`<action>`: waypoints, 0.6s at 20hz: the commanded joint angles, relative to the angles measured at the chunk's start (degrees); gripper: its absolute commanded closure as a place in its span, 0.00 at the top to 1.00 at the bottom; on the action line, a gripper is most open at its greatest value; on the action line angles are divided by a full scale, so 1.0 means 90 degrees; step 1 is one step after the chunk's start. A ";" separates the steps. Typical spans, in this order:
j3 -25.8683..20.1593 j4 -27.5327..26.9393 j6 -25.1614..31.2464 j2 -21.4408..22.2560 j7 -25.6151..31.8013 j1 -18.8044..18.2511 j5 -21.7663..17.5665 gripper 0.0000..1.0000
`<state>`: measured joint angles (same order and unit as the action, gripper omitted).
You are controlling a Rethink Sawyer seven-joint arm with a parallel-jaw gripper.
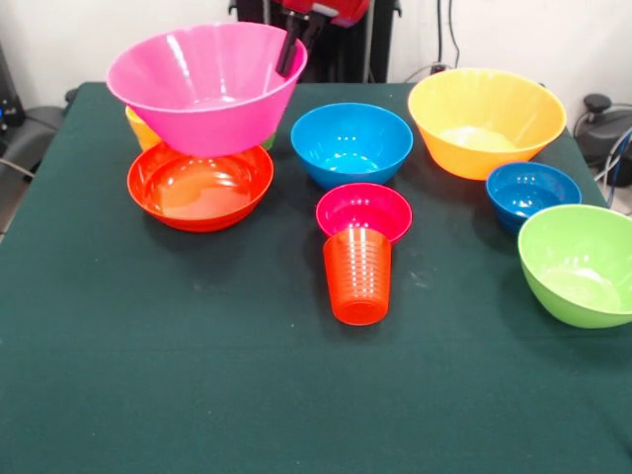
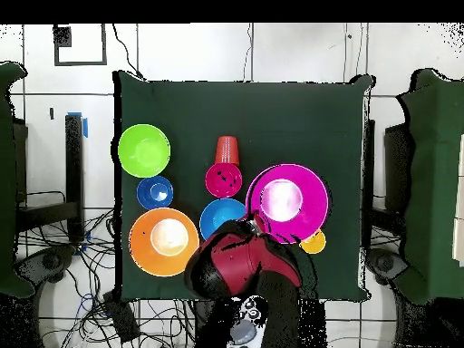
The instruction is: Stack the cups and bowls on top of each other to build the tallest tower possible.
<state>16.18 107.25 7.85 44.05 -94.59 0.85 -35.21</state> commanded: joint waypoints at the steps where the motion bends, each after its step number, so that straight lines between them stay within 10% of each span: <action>1: -0.0902 0.0147 0.0389 0.0011 -0.0584 0.0050 0.0272 0.00; 12: -0.1025 0.0122 0.0144 -0.0044 -0.0671 0.0144 0.0196 0.00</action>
<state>13.12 107.69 7.86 44.05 -94.59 0.99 -35.02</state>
